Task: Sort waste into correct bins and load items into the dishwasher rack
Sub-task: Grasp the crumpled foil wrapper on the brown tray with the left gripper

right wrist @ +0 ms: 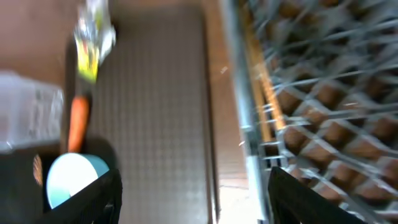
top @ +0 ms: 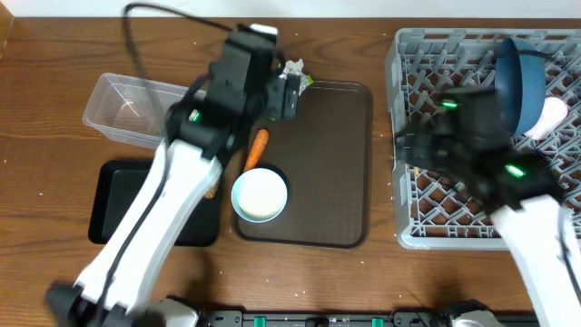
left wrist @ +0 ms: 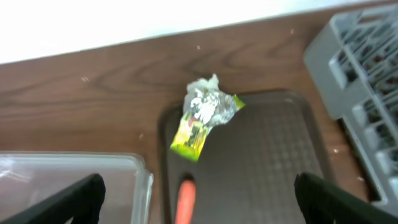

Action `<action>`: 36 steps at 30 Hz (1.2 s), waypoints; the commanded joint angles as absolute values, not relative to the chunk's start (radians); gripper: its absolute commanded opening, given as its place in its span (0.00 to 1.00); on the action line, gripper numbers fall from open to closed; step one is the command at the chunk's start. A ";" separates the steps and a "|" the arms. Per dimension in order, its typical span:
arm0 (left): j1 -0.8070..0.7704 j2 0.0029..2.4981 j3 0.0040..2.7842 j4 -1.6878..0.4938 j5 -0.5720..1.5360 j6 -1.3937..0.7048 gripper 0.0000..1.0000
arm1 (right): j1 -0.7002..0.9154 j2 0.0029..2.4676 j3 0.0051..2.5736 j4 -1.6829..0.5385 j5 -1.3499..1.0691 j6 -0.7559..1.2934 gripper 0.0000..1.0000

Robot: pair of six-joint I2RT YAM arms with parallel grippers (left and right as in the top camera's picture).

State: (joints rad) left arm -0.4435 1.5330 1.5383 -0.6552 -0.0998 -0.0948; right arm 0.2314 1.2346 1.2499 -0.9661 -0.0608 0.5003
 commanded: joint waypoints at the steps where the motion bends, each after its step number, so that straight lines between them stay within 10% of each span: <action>1: -0.429 1.676 1.547 -0.566 0.018 0.069 0.98 | 0.175 1.135 1.255 -0.987 -0.083 0.494 0.70; 14: -0.433 2.094 1.547 -0.218 0.015 0.187 0.96 | 0.170 1.024 1.254 -1.083 -0.022 0.440 0.71; 19: -0.433 2.169 1.547 -0.151 0.006 0.187 0.79 | 0.171 1.035 1.254 -1.097 -0.014 0.440 0.71; 24: -0.433 2.153 1.547 -0.138 0.003 0.133 0.06 | 0.171 1.048 1.254 -1.097 -0.015 0.440 0.71; 36: -0.425 1.700 1.547 -0.567 -0.154 0.016 0.06 | 0.171 1.047 1.254 -1.097 -0.015 0.440 0.72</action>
